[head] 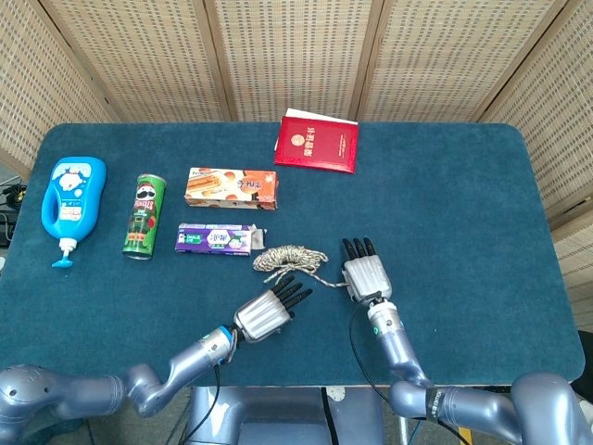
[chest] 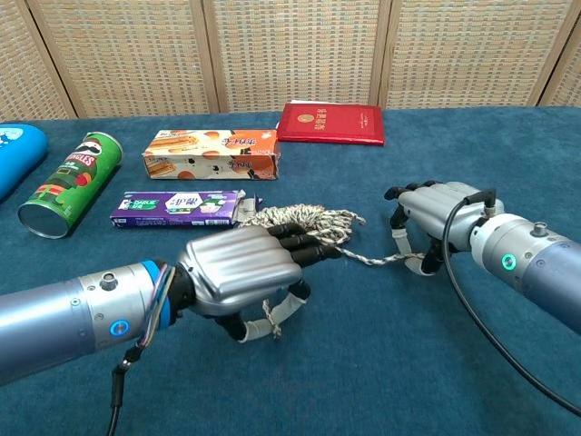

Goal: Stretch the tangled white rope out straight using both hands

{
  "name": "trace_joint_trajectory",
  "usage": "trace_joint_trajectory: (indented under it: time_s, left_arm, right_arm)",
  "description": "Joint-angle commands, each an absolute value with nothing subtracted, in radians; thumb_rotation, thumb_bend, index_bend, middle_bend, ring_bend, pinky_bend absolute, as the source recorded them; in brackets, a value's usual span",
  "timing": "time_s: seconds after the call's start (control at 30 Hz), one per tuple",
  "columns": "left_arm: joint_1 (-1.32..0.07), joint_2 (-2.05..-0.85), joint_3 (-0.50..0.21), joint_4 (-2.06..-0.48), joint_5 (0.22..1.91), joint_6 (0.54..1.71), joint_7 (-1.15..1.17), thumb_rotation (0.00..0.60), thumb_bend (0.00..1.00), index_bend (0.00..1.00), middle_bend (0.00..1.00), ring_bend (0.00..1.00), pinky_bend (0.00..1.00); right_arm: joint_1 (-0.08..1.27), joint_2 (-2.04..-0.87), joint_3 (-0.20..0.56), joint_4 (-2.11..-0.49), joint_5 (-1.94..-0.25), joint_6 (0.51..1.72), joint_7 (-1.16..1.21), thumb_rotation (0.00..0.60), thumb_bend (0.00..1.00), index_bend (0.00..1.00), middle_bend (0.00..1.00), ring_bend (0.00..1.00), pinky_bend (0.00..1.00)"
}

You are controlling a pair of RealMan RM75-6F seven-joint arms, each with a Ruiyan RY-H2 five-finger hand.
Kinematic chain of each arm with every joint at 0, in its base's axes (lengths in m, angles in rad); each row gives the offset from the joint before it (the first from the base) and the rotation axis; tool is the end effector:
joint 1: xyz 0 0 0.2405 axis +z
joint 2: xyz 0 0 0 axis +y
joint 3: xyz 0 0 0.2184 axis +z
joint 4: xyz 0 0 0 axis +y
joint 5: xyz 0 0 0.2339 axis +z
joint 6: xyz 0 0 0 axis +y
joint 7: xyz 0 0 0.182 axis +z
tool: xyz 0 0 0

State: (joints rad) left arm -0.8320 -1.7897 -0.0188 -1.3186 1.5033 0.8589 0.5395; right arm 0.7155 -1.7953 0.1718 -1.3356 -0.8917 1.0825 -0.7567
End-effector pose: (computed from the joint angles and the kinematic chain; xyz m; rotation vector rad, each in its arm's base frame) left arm -0.0518 0.2704 -0.1566 -2.4092 -0.3107 -0.8678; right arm -0.1308 -0.3419 -0.1013 1.7877 -0.8409 0.6374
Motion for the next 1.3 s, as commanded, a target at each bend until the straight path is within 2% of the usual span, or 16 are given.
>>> trace_joint_trajectory:
  time_s: [0.03, 0.27, 0.57, 0.93, 1.3]
  left_arm:
    - [-0.809, -1.724, -0.019, -1.366, 1.502, 0.898, 0.517, 0.600, 0.48, 0.73, 0.00, 0.00, 0.00]
    - [-0.735, -1.527, -0.011, -1.446, 1.502, 1.009, 0.424, 0.600, 0.49, 0.74, 0.00, 0.00, 0.00]
    - [-0.670, -1.393, -0.015, -1.403, 1.480, 1.075, 0.251, 0.600, 0.50, 0.75, 0.00, 0.00, 0.00]
    - [-0.613, -1.367, -0.004, -1.188, 1.483, 1.105, 0.008, 0.600, 0.50, 0.75, 0.00, 0.00, 0.00]
    - [-0.595, -1.386, 0.003, -1.111, 1.507, 1.110, -0.055, 0.600, 0.50, 0.75, 0.00, 0.00, 0.00]
  right_arm:
    - [0.715, -1.790, 0.174, -1.336, -0.902, 1.091, -0.754, 0.600, 0.39, 0.68, 0.05, 0.00, 0.00]
    - [0.717, -1.771, 0.178, -1.309, -0.938, 1.128, -0.771, 0.600, 0.39, 0.68, 0.06, 0.00, 0.00]
    - [0.711, -1.760, 0.181, -1.246, -0.946, 1.161, -0.810, 0.600, 0.39, 0.68, 0.07, 0.00, 0.00]
    - [0.666, -1.715, 0.176, -1.171, -0.909, 1.194, -0.875, 0.600, 0.39, 0.68, 0.07, 0.00, 0.00]
    - [0.634, -1.693, 0.185, -1.164, -0.880, 1.166, -0.854, 0.600, 0.39, 0.68, 0.07, 0.00, 0.00]
